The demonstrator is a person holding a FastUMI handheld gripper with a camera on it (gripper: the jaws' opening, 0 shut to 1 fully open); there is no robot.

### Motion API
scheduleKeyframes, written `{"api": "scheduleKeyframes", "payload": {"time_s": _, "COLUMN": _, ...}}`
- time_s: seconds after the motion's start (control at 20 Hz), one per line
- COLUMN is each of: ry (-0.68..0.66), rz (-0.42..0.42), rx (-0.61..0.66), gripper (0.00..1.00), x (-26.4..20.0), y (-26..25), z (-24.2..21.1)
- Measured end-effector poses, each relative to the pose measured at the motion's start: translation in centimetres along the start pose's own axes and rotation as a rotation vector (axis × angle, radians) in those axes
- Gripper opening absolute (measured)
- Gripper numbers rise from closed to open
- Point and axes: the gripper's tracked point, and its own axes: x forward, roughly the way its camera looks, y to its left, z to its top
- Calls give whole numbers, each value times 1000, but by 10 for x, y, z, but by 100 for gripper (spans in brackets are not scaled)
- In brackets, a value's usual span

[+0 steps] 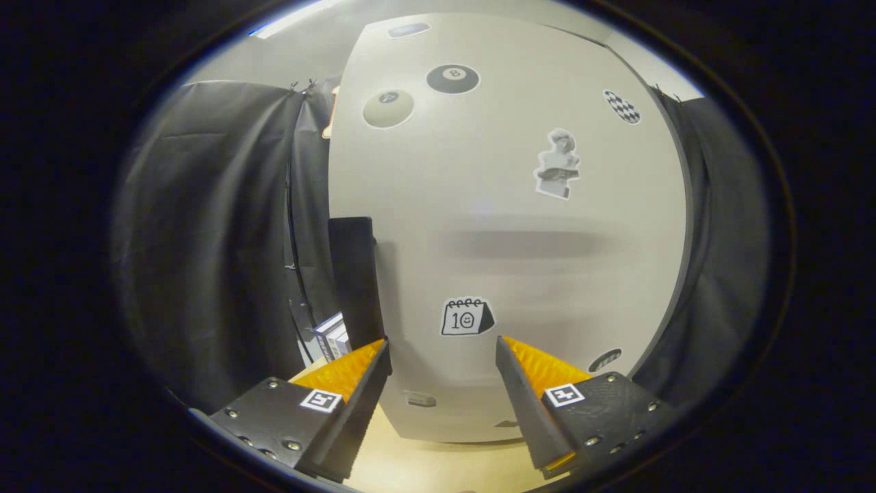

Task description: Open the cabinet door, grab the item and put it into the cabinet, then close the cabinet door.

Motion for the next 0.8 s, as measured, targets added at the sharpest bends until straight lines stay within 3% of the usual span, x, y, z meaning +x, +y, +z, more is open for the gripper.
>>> {"api": "scheduleKeyframes", "payload": {"time_s": 0.8, "ry": 0, "rz": 17, "rx": 7, "gripper": 92, "x": 7, "y": 5, "z": 2}}
